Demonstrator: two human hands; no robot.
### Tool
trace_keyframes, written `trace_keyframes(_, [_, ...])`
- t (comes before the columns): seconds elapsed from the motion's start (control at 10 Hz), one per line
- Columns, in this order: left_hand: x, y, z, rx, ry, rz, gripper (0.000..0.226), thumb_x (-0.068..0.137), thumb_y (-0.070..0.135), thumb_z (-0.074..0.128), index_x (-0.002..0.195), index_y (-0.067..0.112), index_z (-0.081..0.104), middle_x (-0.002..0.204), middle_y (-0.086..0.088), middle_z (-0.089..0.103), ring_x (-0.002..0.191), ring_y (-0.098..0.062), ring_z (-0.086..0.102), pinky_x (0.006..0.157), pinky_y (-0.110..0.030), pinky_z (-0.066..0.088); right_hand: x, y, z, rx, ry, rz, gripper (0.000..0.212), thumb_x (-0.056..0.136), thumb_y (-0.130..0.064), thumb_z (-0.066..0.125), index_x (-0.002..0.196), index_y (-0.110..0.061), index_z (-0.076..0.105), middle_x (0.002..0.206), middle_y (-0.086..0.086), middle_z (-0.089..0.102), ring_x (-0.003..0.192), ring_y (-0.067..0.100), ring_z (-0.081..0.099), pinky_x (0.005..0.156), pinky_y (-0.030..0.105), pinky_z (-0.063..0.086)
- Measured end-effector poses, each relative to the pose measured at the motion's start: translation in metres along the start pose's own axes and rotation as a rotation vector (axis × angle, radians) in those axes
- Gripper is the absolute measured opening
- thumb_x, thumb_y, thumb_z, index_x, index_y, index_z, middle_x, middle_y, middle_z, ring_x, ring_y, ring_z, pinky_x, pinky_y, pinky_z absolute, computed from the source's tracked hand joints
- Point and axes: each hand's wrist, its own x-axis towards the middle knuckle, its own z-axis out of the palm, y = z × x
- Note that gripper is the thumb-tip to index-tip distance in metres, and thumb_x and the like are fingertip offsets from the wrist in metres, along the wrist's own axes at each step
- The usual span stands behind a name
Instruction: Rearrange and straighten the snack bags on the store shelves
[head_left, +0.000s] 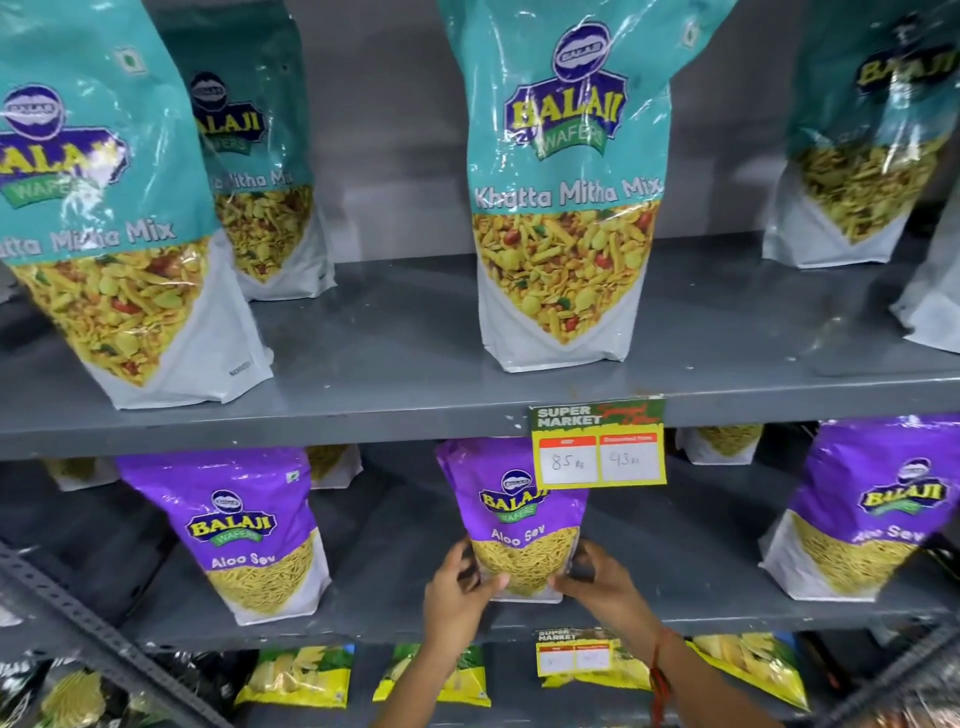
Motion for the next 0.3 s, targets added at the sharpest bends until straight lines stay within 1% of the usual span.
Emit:
trace_keyframes(0.1, [0.002, 0.0, 0.015, 0.05, -0.013, 0.018, 0.065, 0.063, 0.033, 0.087, 0.12, 0.023, 0.059, 0.109, 0.004, 0.072, 0.086, 0.012, 0.067, 0.076, -0.004, 0.049, -0.002, 0.003, -0.014, -0.014, 0.035, -0.017, 0.038, 0.078, -0.003, 0.079, 0.107, -0.02, 0.062, 0.093, -0.016, 0.071, 0.07, -0.012, 0.068, 0.056, 0.008, 0.051])
trace_keyframes(0.2, [-0.001, 0.006, 0.02, 0.066, -0.026, 0.031, 0.066, 0.067, 0.025, 0.086, 0.126, 0.024, 0.056, 0.112, 0.002, 0.071, 0.078, 0.019, 0.064, 0.073, -0.002, 0.047, -0.004, 0.001, -0.019, -0.039, 0.016, -0.015, 0.036, 0.079, -0.006, 0.079, 0.105, -0.022, 0.059, 0.093, -0.016, 0.069, 0.071, -0.009, 0.068, 0.056, 0.006, 0.05])
trace_keyframes(0.3, [-0.014, 0.013, 0.02, 0.021, 0.043, 0.048, 0.079, 0.07, 0.019, 0.084, 0.139, 0.014, 0.047, 0.124, -0.003, 0.065, 0.09, -0.002, 0.067, 0.079, -0.01, 0.05, -0.012, -0.003, -0.013, 0.019, 0.075, -0.029, 0.049, 0.075, -0.011, 0.083, 0.112, -0.023, 0.052, 0.104, 0.001, 0.069, 0.088, 0.01, 0.067, 0.065, 0.017, 0.056])
